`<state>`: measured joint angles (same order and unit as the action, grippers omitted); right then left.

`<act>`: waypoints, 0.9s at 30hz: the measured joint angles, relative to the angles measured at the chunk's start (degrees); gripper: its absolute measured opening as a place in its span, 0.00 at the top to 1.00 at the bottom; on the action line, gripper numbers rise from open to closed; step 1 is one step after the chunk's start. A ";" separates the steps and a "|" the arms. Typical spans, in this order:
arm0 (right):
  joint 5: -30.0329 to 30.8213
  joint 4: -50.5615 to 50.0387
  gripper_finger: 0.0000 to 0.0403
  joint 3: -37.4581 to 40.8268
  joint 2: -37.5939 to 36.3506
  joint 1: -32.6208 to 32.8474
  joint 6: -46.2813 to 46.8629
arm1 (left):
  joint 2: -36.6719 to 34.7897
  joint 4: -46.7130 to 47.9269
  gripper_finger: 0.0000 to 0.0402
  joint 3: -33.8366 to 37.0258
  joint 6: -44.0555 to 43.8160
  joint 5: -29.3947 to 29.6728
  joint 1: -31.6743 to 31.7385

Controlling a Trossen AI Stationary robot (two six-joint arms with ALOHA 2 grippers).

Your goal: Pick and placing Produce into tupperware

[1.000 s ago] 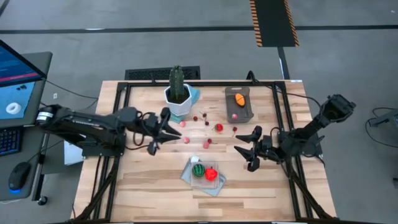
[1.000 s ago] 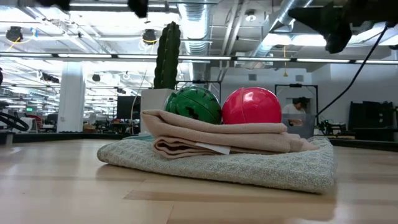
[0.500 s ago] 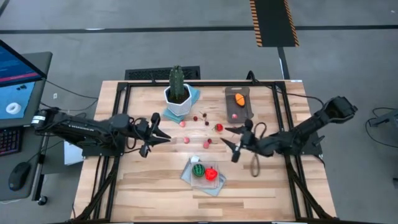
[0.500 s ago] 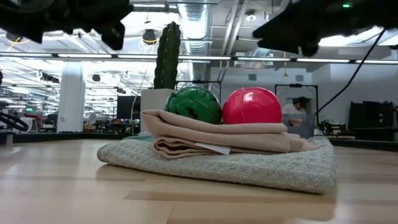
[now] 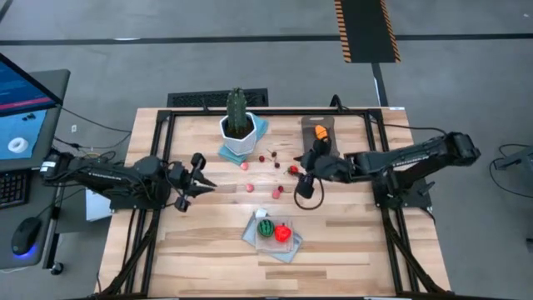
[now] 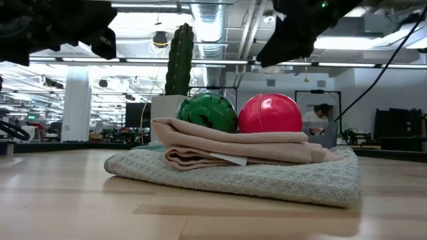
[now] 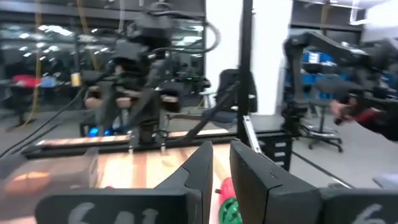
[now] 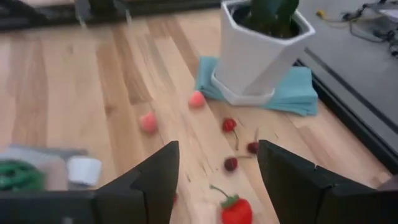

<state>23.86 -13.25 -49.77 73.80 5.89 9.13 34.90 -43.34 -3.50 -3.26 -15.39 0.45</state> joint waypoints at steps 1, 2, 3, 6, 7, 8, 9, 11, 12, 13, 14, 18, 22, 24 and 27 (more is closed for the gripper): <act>-1.00 -1.12 0.43 -0.10 0.03 -0.87 -0.36 | -0.48 0.25 0.89 0.31 0.81 -1.18 0.22; -1.80 -1.86 0.43 -0.10 0.27 -1.73 -0.59 | -0.69 0.22 0.89 0.54 1.47 -2.34 0.33; -2.70 -2.21 0.44 -0.10 0.56 -2.72 -1.04 | -0.84 0.16 0.89 0.83 2.39 -3.50 0.43; -5.63 -2.79 0.46 0.12 0.61 -5.61 -4.20 | -0.83 1.29 0.89 1.15 3.76 -4.91 1.38; -6.59 -2.29 0.47 0.47 0.71 -6.62 -5.28 | -0.85 1.74 0.89 1.15 3.73 -4.86 1.83; -7.43 -2.16 0.47 0.72 1.59 -7.62 -6.10 | -0.84 1.92 0.89 1.15 3.49 -4.87 2.38; -8.29 -1.95 0.48 0.91 2.63 -8.52 -6.43 | -0.84 1.91 0.89 1.15 2.93 -4.84 2.88; -8.89 -3.75 0.48 1.54 4.01 -10.25 -6.60 | -1.15 1.66 0.89 1.15 2.35 -4.51 4.06; -8.76 -2.32 0.49 1.35 4.88 -10.88 -6.54 | -1.35 1.40 0.89 1.15 2.41 -4.19 4.67; -8.79 -1.05 0.49 1.10 5.74 -11.27 -6.21 | -1.51 1.44 0.89 1.15 2.83 -3.68 5.34; -8.76 -0.87 0.48 1.10 6.47 -11.41 -6.17 | -1.83 1.83 0.89 1.15 3.23 -3.54 5.98; -9.57 1.71 0.48 0.09 9.06 -9.75 -9.72 | -1.95 1.56 0.89 1.15 3.85 -3.68 7.67; -9.68 1.15 0.49 -0.89 12.04 -7.99 -15.59 | -1.97 1.64 0.89 1.15 2.60 -5.13 8.09; -8.98 0.51 0.51 -0.92 13.05 -7.42 -18.71 | -1.93 1.73 0.89 1.15 2.46 -6.12 8.05; -8.14 0.49 0.53 -1.00 14.71 -6.85 -20.96 | -1.95 1.82 0.89 1.15 1.94 -6.40 8.04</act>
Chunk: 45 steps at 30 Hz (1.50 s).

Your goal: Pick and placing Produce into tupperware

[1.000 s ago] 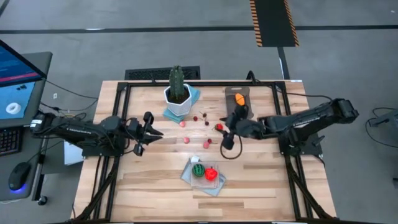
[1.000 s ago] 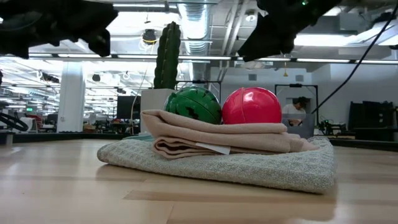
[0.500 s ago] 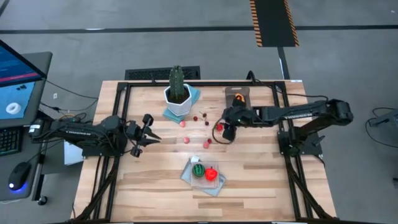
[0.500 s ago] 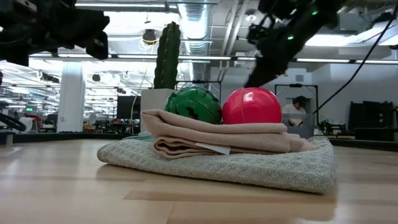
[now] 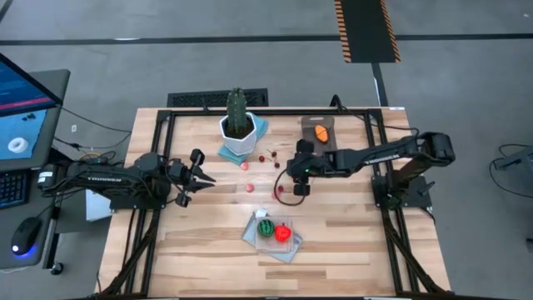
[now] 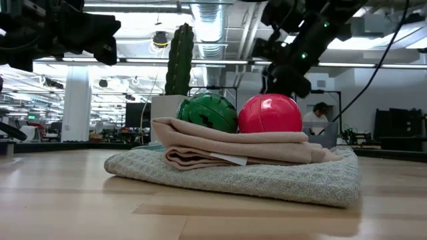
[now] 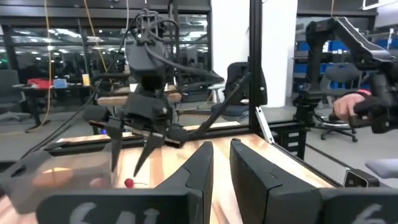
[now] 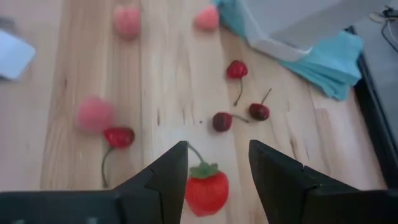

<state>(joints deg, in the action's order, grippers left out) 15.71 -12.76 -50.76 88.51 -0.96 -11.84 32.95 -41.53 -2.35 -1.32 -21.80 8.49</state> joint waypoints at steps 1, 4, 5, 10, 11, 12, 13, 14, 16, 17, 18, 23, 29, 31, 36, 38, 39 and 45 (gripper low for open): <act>-0.04 -0.03 0.54 0.01 0.28 0.19 -0.03 | 0.00 0.01 0.89 0.00 -0.02 0.00 0.02; -0.15 0.09 0.56 -0.05 1.28 0.23 -0.22 | 0.00 0.00 0.89 0.00 -0.06 0.00 0.02; -0.20 -0.60 0.57 0.08 1.29 0.21 -0.23 | 0.00 0.00 0.89 0.00 -0.12 0.01 0.02; -0.23 -0.03 0.59 0.04 1.84 0.20 -0.22 | 0.02 0.03 0.89 0.00 -0.85 0.02 0.02; -0.23 0.09 0.59 0.04 1.84 0.21 -0.22 | 0.02 0.09 0.89 0.00 -0.85 -0.04 0.02; -0.23 0.15 0.59 0.04 1.84 0.21 -0.22 | 0.01 0.10 0.89 0.00 -0.87 -0.22 0.02; -0.23 0.19 0.59 0.04 1.84 0.21 -0.27 | 0.00 0.07 0.89 0.00 -0.87 -0.33 0.02; -0.23 0.42 0.58 0.04 1.84 0.19 -0.53 | 0.01 0.09 0.89 0.00 -0.89 -0.34 0.02; -0.23 1.68 0.58 0.04 1.84 0.19 -0.68 | 0.00 0.10 0.89 0.00 -0.92 -0.37 0.02; -0.23 2.26 0.58 0.04 1.84 0.17 -0.70 | 0.00 0.21 0.89 0.00 -0.94 -0.37 0.02; -0.23 2.79 0.58 0.04 1.84 0.09 -1.21 | 0.00 0.36 0.89 0.00 -0.96 -0.37 0.02; -0.49 3.03 0.60 0.08 3.32 -0.26 -2.16 | 0.00 0.70 0.89 0.00 -1.49 -0.40 0.02; -0.72 5.63 0.60 0.11 6.07 -0.29 -2.19 | 0.00 1.13 0.89 0.00 -1.81 -0.48 0.02; -0.71 6.21 0.60 0.04 6.70 -0.29 -2.18 | 0.02 1.33 0.89 0.00 -1.95 -0.51 0.00; -0.71 5.51 0.60 0.04 7.55 -0.30 -2.16 | 0.00 1.32 0.89 0.00 -1.97 -0.51 -0.02; -0.68 6.39 0.61 0.02 8.23 -0.29 -2.21 | 0.00 1.32 0.89 0.00 -1.98 -0.53 -0.02; -0.74 6.46 0.61 0.03 8.71 -0.29 -2.19 | 0.01 1.32 0.89 0.00 -1.99 -0.66 -0.02; -0.63 6.24 0.61 0.04 10.91 -0.34 -3.02 | 0.00 1.46 0.89 0.00 -1.99 -1.12 -0.04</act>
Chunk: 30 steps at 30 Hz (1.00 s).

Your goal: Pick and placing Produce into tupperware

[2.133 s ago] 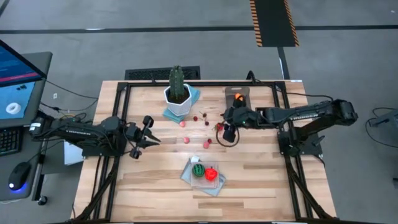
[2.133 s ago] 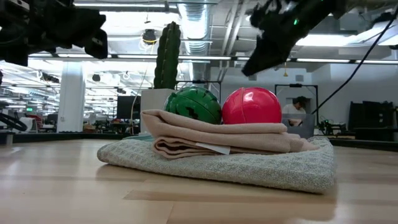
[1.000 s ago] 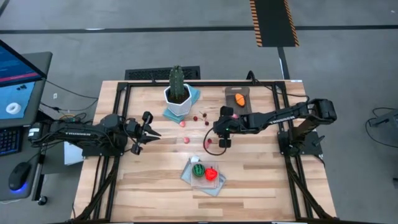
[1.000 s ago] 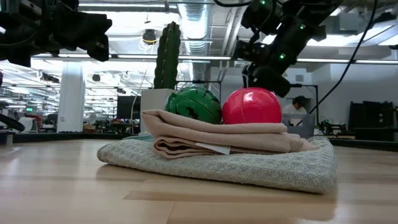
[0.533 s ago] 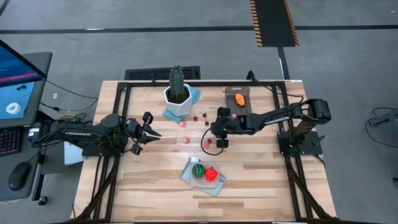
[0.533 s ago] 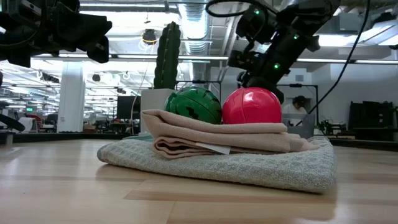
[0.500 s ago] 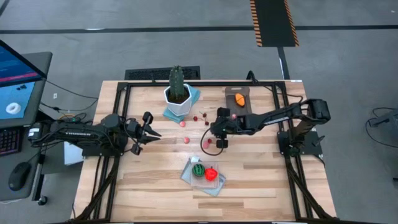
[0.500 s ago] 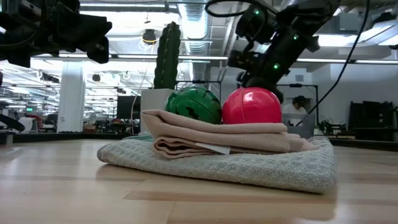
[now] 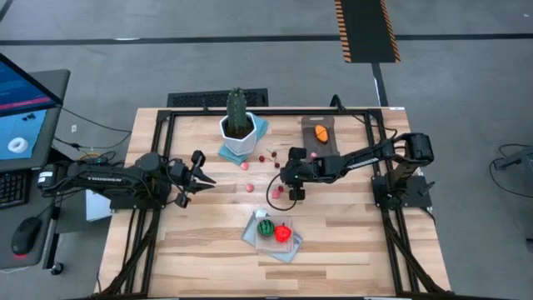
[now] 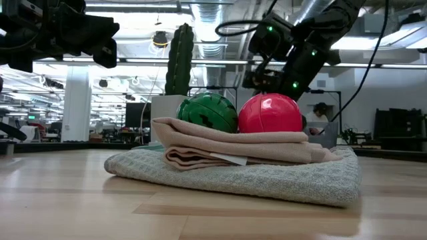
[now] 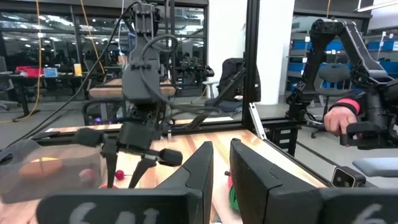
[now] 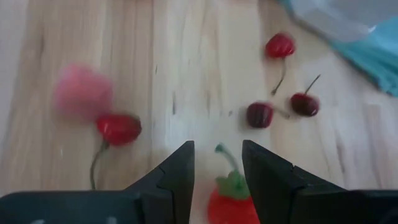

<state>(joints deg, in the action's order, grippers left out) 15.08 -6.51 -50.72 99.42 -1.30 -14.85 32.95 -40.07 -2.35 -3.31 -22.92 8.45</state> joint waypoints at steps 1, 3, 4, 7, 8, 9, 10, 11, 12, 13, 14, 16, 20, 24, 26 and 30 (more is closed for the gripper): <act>0.01 0.11 0.61 0.00 0.29 0.00 -0.23 | 0.01 0.01 0.89 0.00 -0.02 -0.10 0.00; 0.05 0.53 0.61 0.00 0.31 0.00 -0.19 | 0.01 -0.15 0.89 0.00 -0.02 -0.45 0.00; 0.01 0.78 0.61 0.00 0.31 -0.01 -0.20 | 0.00 -0.27 0.89 0.00 -0.02 -0.45 0.00; 0.04 1.16 0.61 0.00 0.31 -0.18 -0.22 | 0.00 -0.34 0.89 0.00 -0.06 -0.50 0.00; 0.01 1.36 0.61 0.00 0.31 -0.35 -0.20 | 0.00 -0.34 0.89 0.00 -0.07 -0.50 0.00; 0.00 1.33 0.62 0.00 0.31 -0.53 -0.20 | 0.00 -0.34 0.89 0.00 -0.07 -0.51 0.00; -0.03 1.07 0.63 0.00 0.31 -0.72 -0.20 | 0.00 -0.34 0.89 0.00 -0.07 -0.58 0.00; -0.01 0.90 0.63 0.00 0.31 -0.89 -0.20 | 0.00 -0.34 0.89 0.00 -0.13 -0.63 0.00; -0.01 0.84 0.64 0.00 0.31 -1.12 -0.20 | 0.00 -0.34 0.89 0.00 -0.31 -0.63 0.00; -0.01 0.87 0.66 0.00 0.31 -1.27 -0.20 | 0.00 -0.34 0.89 0.00 -0.35 -0.63 0.00; -0.05 0.93 0.67 0.00 0.31 -1.31 -0.20 | 0.00 -0.34 0.89 0.00 -0.39 -0.63 0.00; -0.14 1.08 0.69 0.00 0.31 -1.46 -0.20 | 0.00 -0.34 0.89 0.00 -0.44 -0.63 0.00; -0.32 1.38 0.72 0.00 0.29 -1.44 -0.17 | 0.00 -0.34 0.89 0.00 -0.48 -0.63 0.00; -1.37 1.41 0.75 0.00 0.29 -1.47 0.37 | 0.01 -0.23 0.89 0.00 -0.50 -0.63 0.00; -1.97 1.41 0.77 0.00 0.27 -1.71 1.36 | 0.00 -0.18 0.89 0.00 -0.50 -0.63 0.00; -3.11 1.30 0.82 0.00 0.26 -2.19 2.74 | 0.00 -0.16 0.89 0.00 -0.50 -0.61 0.00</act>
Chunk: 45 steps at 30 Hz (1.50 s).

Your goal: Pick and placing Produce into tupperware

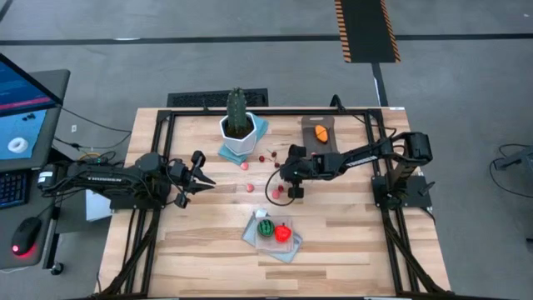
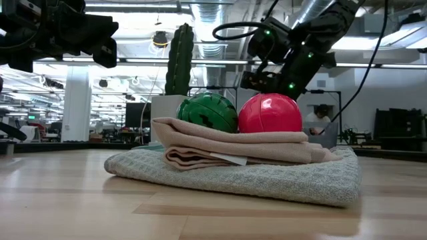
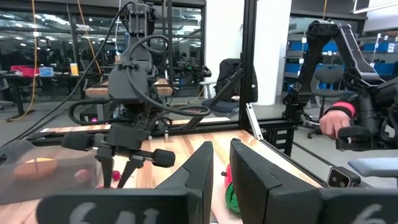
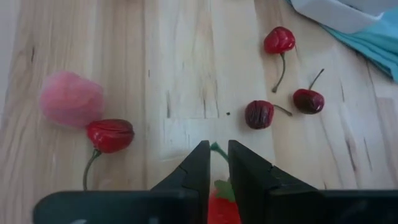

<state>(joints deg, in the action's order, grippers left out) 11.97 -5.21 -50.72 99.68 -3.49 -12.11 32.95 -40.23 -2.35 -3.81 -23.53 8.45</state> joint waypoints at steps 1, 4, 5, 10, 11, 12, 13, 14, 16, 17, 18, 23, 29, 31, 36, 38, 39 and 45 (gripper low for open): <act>-0.17 0.10 0.84 0.00 0.00 -0.09 0.15 | 0.00 0.02 0.89 0.00 0.00 0.00 0.00; -0.17 0.13 0.92 0.00 0.00 -0.15 0.60 | 0.00 0.02 0.89 0.00 -0.02 -0.07 0.00; -0.18 0.11 0.95 0.00 0.00 -0.15 0.58 | 0.00 0.02 0.89 0.00 -0.02 -0.09 0.00; -0.14 1.20 0.95 -0.01 -0.04 -0.52 2.97 | 0.00 0.03 0.89 0.00 -0.02 -0.11 0.00; -0.13 1.09 0.94 -0.11 -0.04 -0.73 3.27 | 0.00 0.03 0.89 0.00 -0.04 -0.11 0.00; -0.12 0.87 0.95 -0.33 -0.04 -0.82 3.51 | 0.01 0.04 0.89 0.00 -0.04 -0.12 0.00; -0.07 0.85 0.96 -0.61 -0.04 -0.85 3.53 | 0.01 0.04 0.89 0.00 -0.03 -0.13 0.00; 0.01 0.87 0.97 -1.02 -0.04 -0.85 3.28 | 0.01 0.04 0.89 0.00 -0.04 -0.15 0.00; 0.02 0.81 0.97 -1.89 -0.04 -0.78 2.78 | 0.00 0.06 0.89 0.00 -0.04 -0.15 0.00; -0.08 0.65 0.97 -2.35 -0.04 -0.76 2.86 | 0.00 0.06 0.89 0.00 -0.04 -0.20 0.00; -0.18 0.11 0.96 -2.95 -0.04 -0.76 3.10 | 0.00 0.20 0.89 0.00 -0.04 -0.20 0.00; 0.07 -4.71 0.94 -4.95 -0.04 -1.21 6.11 | 0.00 0.79 0.89 0.00 -0.09 -0.49 -0.02; 0.09 -6.68 0.80 -5.20 -0.04 -3.73 13.83 | 0.02 0.81 0.89 0.00 -0.43 -1.70 -0.02; 0.06 -6.30 0.73 -5.20 -0.04 -4.53 16.83 | 0.00 0.79 0.89 0.00 -0.50 -1.70 -0.02; -0.21 -7.19 0.54 -5.20 -0.04 -5.66 23.01 | 0.01 0.85 0.89 0.00 -0.52 -1.70 -0.02; -0.39 -7.38 0.46 -5.20 -0.04 -5.81 25.19 | 0.02 0.83 0.89 0.00 -0.52 -1.70 -0.02; -1.01 -7.49 0.43 -5.20 -0.04 -5.81 25.57 | 0.00 0.85 0.89 0.00 -0.52 -1.70 -0.02; -4.48 -7.69 0.35 -5.33 -0.04 -5.99 30.23 | 0.01 0.80 0.89 0.00 -0.60 -1.68 -0.02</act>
<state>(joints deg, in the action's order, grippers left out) 7.49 -12.90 -56.05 99.63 -9.47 18.12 32.96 -39.43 -2.35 -4.41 -25.21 8.43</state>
